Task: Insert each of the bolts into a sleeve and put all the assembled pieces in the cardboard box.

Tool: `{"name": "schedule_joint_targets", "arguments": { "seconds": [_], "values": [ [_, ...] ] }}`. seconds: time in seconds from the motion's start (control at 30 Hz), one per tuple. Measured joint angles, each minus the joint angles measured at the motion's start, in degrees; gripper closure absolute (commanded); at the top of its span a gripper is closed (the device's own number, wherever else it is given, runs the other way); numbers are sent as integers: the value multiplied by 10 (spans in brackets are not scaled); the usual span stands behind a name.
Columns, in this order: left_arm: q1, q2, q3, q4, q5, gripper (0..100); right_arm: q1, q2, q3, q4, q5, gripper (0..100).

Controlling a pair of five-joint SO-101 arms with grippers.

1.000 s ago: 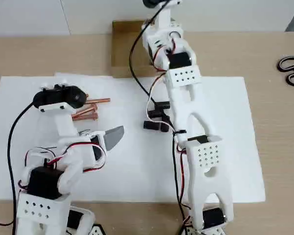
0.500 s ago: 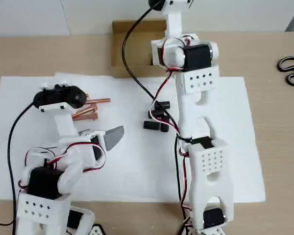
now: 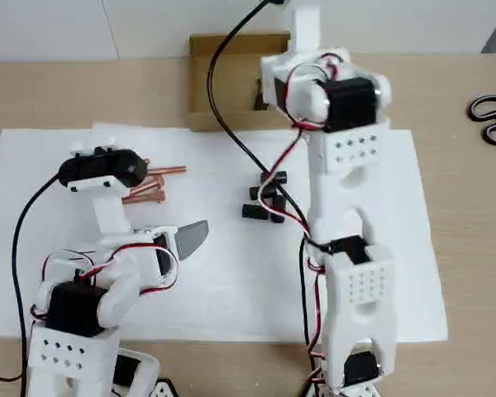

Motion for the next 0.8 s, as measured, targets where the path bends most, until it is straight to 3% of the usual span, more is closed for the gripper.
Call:
{"name": "schedule_joint_targets", "arguments": {
  "seconds": [0.2, 0.43, 0.8],
  "values": [
    [0, 0, 0, 0, 0, 700, -4, -64, 47, 4, 0, 798],
    [0, 0, 0, 0, 0, 700, -3, -185, 287, 4, 0, 798],
    [0, 0, 0, 0, 0, 700, -3, -232, 588, 2, -123, 798]
  ]
}}
